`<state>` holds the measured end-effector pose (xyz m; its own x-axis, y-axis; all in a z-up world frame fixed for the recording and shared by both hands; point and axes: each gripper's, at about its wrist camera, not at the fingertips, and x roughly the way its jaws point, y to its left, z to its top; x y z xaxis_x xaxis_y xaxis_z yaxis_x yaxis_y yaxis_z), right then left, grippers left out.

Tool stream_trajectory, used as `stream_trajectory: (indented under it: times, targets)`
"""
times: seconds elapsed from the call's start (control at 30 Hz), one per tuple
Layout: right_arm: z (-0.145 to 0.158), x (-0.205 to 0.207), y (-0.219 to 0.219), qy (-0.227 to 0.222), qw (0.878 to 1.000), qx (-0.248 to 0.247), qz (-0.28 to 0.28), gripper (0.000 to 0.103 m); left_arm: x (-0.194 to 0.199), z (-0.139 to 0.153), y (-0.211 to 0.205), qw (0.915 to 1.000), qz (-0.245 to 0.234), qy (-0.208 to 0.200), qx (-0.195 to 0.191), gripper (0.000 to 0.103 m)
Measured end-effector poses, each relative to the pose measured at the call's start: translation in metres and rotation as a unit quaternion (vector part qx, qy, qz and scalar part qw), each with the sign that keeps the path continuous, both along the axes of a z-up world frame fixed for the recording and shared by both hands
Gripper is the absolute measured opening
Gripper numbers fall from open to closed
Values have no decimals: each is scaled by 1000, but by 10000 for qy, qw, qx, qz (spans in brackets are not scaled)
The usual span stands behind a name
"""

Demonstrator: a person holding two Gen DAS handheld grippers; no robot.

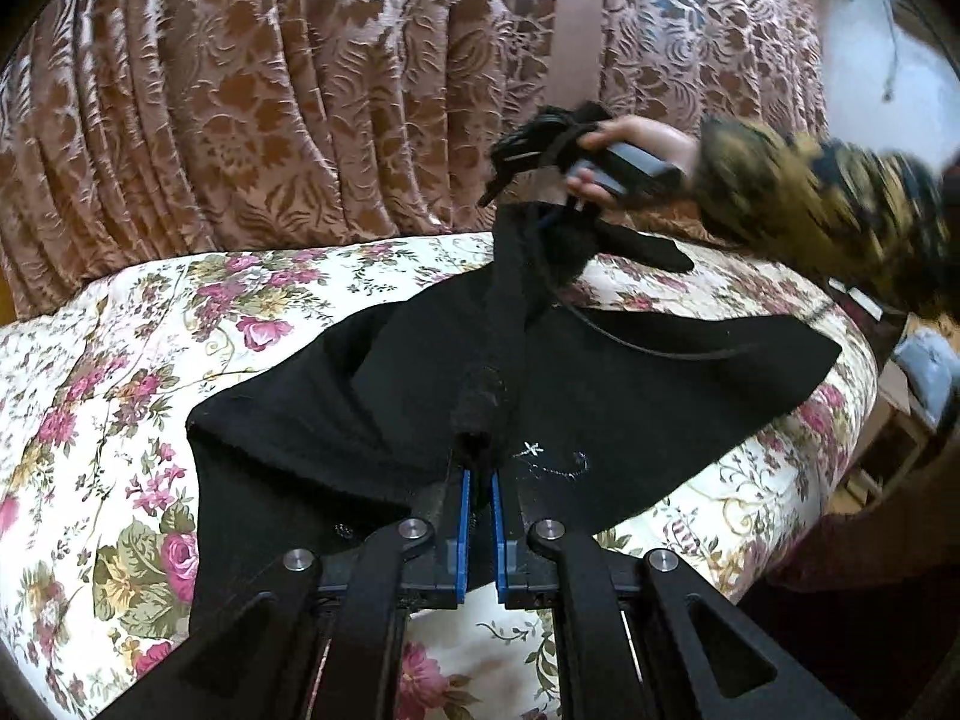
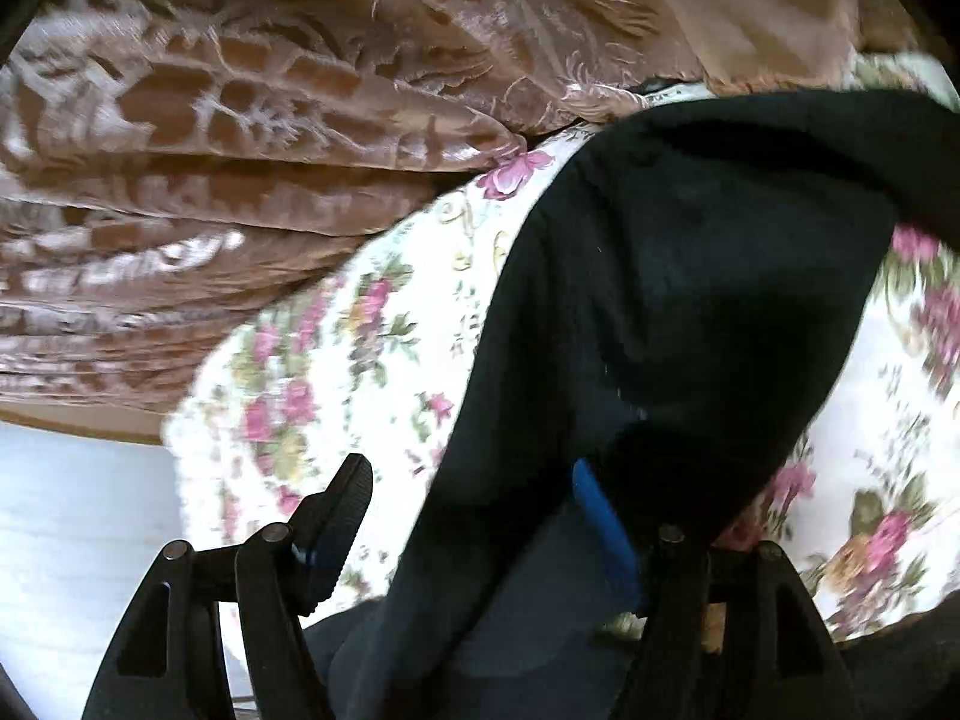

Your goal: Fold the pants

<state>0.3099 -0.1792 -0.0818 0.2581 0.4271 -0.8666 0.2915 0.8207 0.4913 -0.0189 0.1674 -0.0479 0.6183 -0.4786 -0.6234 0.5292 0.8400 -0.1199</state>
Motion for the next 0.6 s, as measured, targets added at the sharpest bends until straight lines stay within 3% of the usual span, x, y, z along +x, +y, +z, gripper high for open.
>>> stream_trajectory:
  times: [0.1,0.13,0.17,0.2,0.27,0.37,0.47,0.6]
  targets:
    - [-11,11,8,356,9984,-402,176,70,0,1,1,10000,-77,-9,-47,6]
    - [-17,15,11,544,9971,-483,215,64,0,2,1,9999,-92,-23,-36,6]
    - [-23,17,13,659,9961,-519,278,37,0,3,1,9999,-103,-29,-29,6]
    - [-25,17,15,700,9951,-602,344,22,1,4,1,9999,-93,-17,-38,6]
    - [-25,14,15,664,9933,-825,456,7,5,4,4,10000,-46,18,-75,6]
    - [-13,2,5,227,9969,-597,449,6,20,8,21,9981,272,258,-482,6]
    - [9,-23,-15,-528,9980,-7,342,6,46,14,52,9891,1017,412,-982,6]
    - [34,-73,-38,-1592,9848,632,282,6,88,33,80,9771,1786,-21,-1159,6]
